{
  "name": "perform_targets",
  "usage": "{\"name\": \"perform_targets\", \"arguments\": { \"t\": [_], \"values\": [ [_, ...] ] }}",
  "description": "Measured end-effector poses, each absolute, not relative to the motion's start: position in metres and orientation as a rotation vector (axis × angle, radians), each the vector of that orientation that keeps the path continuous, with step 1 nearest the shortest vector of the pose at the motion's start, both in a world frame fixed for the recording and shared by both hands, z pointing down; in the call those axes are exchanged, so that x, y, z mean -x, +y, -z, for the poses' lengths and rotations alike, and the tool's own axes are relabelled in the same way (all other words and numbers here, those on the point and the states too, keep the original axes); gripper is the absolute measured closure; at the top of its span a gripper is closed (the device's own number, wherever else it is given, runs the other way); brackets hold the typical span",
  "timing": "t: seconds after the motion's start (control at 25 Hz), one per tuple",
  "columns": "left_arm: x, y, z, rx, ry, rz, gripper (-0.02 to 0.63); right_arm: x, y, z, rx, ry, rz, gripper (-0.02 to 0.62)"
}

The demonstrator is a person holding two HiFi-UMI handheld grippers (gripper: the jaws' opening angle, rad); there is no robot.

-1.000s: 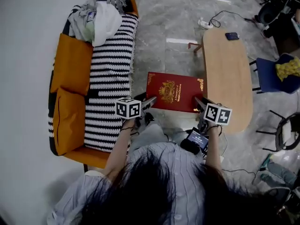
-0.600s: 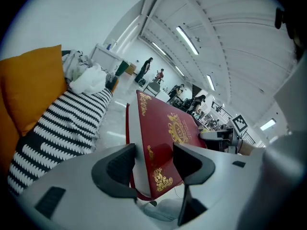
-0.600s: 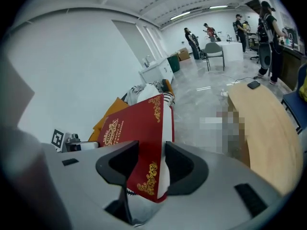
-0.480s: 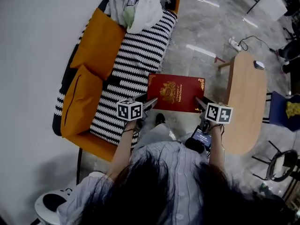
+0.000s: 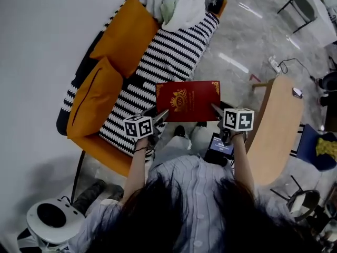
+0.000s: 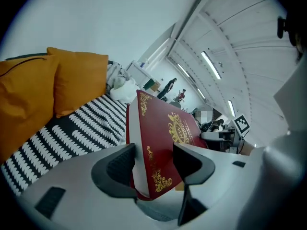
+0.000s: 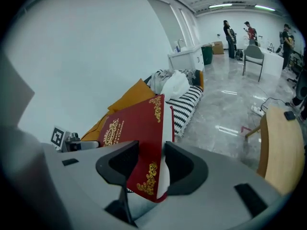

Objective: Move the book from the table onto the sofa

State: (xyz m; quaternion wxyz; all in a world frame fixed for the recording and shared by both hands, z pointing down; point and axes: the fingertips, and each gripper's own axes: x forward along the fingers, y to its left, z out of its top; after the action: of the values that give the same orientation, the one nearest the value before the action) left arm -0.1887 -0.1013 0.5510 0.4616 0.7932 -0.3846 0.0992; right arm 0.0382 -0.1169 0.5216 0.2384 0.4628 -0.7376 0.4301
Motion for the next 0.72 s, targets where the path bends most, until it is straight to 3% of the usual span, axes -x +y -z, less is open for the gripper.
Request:
{"name": "perform_targets", "arguments": {
  "t": [0.72],
  "values": [
    [0.256, -0.142, -0.579, -1.657, -1.228, -0.118, 0.348, 0.053, -0.246, -0.552, -0.794, -2.087, -1.038, 0.413]
  ]
}}
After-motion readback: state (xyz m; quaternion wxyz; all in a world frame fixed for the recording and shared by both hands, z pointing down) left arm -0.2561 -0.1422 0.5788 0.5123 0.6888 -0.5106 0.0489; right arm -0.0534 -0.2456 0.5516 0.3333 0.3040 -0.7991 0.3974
